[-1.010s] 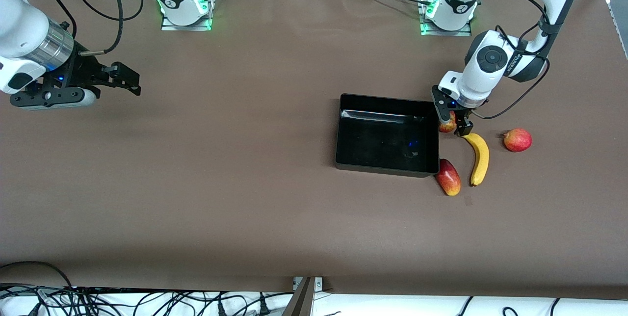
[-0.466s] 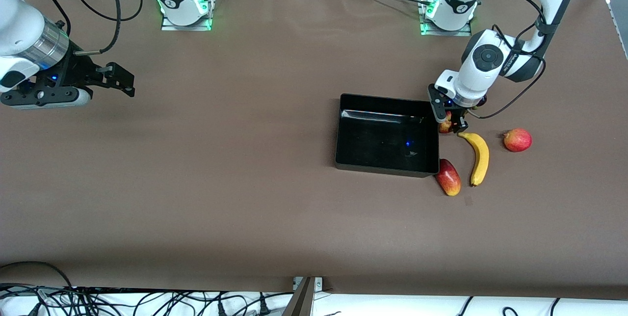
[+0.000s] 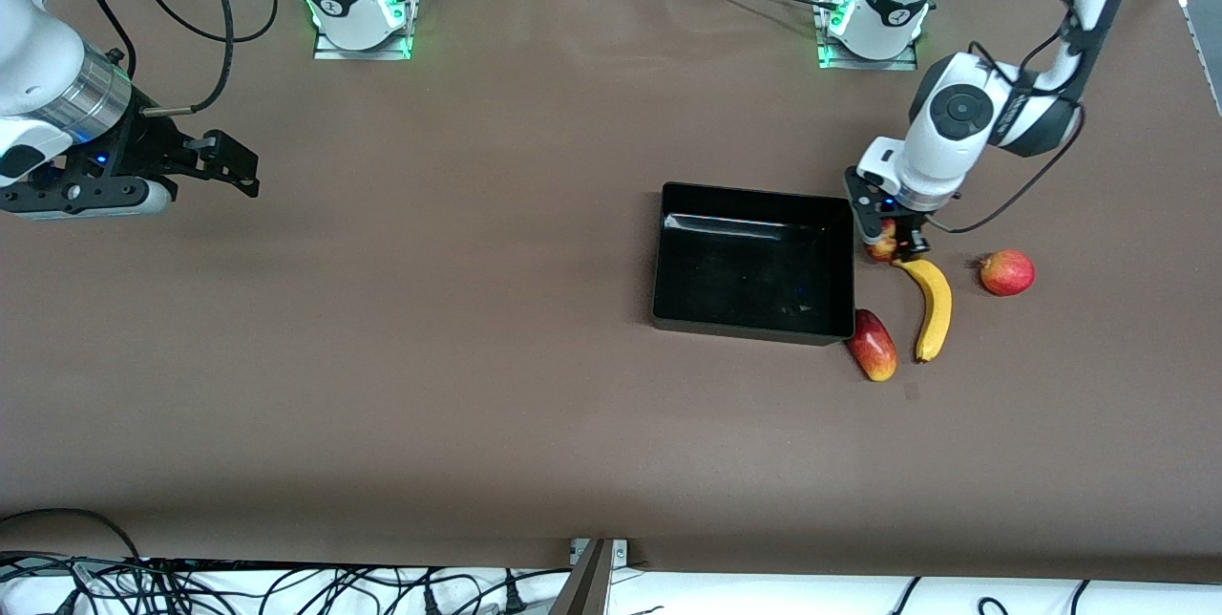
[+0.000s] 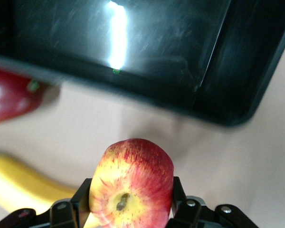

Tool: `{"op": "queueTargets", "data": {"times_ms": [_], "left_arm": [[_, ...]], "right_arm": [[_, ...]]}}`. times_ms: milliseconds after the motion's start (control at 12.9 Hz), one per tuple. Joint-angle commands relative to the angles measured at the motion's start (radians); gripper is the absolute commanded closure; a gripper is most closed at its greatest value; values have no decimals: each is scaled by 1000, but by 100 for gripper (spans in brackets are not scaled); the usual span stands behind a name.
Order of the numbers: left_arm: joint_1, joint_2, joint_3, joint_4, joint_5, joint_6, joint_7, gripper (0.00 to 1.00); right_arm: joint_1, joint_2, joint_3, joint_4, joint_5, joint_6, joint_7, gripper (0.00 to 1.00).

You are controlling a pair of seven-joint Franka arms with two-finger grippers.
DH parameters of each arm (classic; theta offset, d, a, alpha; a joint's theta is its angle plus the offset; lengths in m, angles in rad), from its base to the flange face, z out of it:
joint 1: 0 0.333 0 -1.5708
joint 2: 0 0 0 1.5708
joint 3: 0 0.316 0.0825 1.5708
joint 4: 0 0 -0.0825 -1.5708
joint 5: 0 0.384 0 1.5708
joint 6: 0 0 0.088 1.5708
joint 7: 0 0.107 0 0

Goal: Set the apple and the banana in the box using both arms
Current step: 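Lift the apple with the left gripper and carry it over the box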

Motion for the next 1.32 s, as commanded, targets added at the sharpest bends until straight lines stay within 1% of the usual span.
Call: {"op": "queueTargets", "data": {"times_ms": [0,155,233,311,388,466,544,621,699,777,1010,1165,1243], "left_arm": [[-12,-29,-37,216,-123,-337,3,84],[-18,7,-51,391,-175,-551,-69,84],[-25,33,-63,468,-200,-634,-170,84],[-36,53,-71,523,-236,-700,-283,81],[-57,66,-77,551,-269,-731,-404,81],[-85,71,-77,559,-290,-733,-535,81],[-111,83,-77,559,-319,-731,-680,81],[-123,99,-77,558,-342,-724,-785,81],[-134,117,-77,555,-346,-701,-836,81],[-137,125,-77,540,-350,-651,-861,81],[-143,142,-88,405,-349,-459,-953,81],[-143,143,-91,285,-349,-283,-967,81],[-145,158,-91,260,-349,-229,-991,80]], "right_arm": [[-13,3,14,12,-13,5,7,0],[-11,2,14,12,-13,4,7,0],[-13,2,14,12,-12,5,7,0],[-13,3,14,12,-12,5,7,0],[-13,3,14,12,-12,5,7,0],[-13,3,12,12,-10,5,7,0],[-14,3,12,12,-10,5,7,0],[-14,3,12,12,-10,5,7,0],[-14,3,11,12,-9,5,7,0],[-14,5,11,12,-9,5,7,0],[-17,5,9,12,-7,5,7,0],[-17,5,9,12,-6,5,7,0],[-17,5,9,12,-6,5,7,0]]}}
